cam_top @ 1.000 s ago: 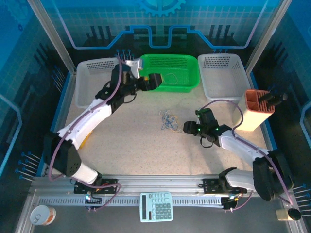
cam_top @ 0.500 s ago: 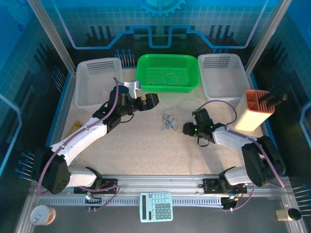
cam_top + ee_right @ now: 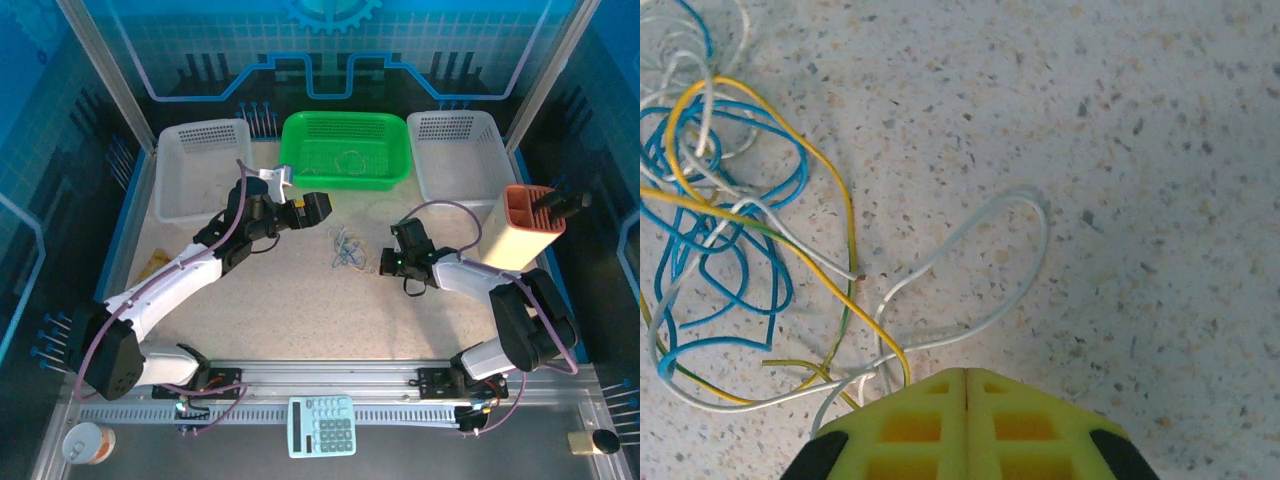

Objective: Untangle the cables

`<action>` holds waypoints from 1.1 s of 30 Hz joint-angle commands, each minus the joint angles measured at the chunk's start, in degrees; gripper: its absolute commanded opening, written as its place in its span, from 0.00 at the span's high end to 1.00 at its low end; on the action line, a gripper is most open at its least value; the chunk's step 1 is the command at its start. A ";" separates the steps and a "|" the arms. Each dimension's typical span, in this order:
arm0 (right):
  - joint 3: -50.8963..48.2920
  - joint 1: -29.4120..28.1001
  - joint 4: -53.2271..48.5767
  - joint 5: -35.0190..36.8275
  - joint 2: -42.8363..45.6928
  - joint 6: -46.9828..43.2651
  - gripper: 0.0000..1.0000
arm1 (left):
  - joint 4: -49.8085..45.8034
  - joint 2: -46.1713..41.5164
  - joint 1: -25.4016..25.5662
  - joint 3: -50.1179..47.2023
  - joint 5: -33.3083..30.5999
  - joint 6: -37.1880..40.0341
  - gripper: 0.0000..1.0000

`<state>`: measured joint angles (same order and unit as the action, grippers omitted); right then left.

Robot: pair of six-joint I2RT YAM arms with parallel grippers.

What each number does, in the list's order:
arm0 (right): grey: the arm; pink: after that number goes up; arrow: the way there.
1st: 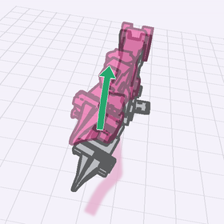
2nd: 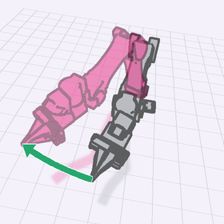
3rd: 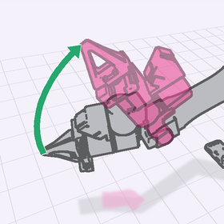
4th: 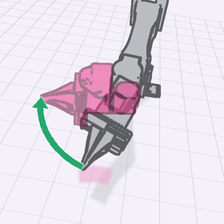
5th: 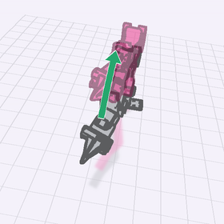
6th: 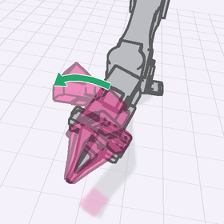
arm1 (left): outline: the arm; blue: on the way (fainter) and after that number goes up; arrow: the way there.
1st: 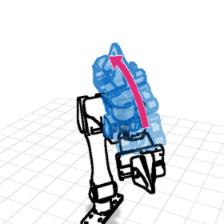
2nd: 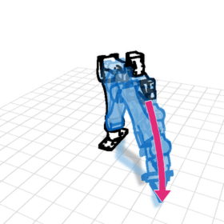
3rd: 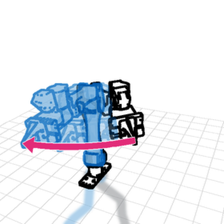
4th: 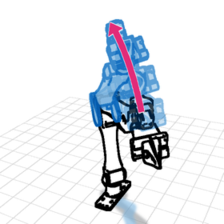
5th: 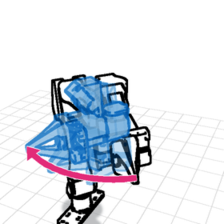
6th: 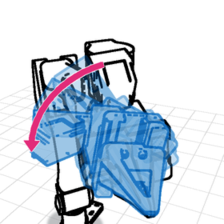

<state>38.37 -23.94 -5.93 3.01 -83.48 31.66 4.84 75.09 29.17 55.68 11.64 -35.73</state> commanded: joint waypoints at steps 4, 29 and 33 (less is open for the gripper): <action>3.02 -0.20 -3.10 -0.20 7.28 -1.07 1.00 | 1.06 0.33 0.47 0.69 1.20 -0.09 0.01; 8.16 -0.82 -11.26 2.49 1.64 -1.34 0.53 | 2.00 -2.57 0.54 -1.79 2.34 2.33 0.01; 7.86 -1.20 -10.25 2.54 -1.51 -1.32 0.54 | 2.23 -2.89 0.49 -2.21 2.25 1.98 0.01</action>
<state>46.68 -24.29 -16.80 4.34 -83.66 29.69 5.67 74.06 29.32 54.17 12.95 -34.41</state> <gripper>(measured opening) 0.465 0.992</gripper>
